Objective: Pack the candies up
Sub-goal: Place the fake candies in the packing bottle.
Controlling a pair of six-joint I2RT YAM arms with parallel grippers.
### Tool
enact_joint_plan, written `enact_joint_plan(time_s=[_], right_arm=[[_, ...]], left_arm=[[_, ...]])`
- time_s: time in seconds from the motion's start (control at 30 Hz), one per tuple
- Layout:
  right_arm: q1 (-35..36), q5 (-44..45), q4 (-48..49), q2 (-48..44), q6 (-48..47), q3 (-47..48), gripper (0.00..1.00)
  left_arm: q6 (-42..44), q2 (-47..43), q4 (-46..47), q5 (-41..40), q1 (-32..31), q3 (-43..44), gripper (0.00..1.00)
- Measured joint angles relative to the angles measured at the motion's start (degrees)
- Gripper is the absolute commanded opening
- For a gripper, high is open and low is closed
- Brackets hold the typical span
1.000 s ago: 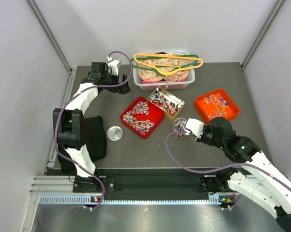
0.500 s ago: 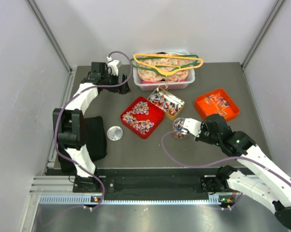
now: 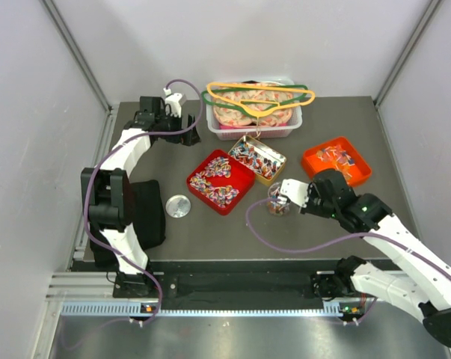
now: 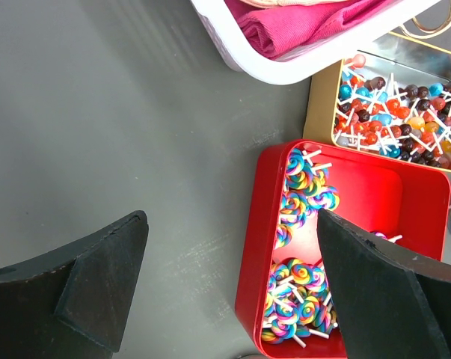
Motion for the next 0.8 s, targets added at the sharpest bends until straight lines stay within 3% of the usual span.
enact_joint_plan(time_s=[0.8], right_arm=[[2.7, 0.1, -5.5, 6.8, -4.1, 6.8, 0.00]], left_arm=[[0.0, 0.0, 0.1, -0.2, 0.1, -0.7, 0.99]])
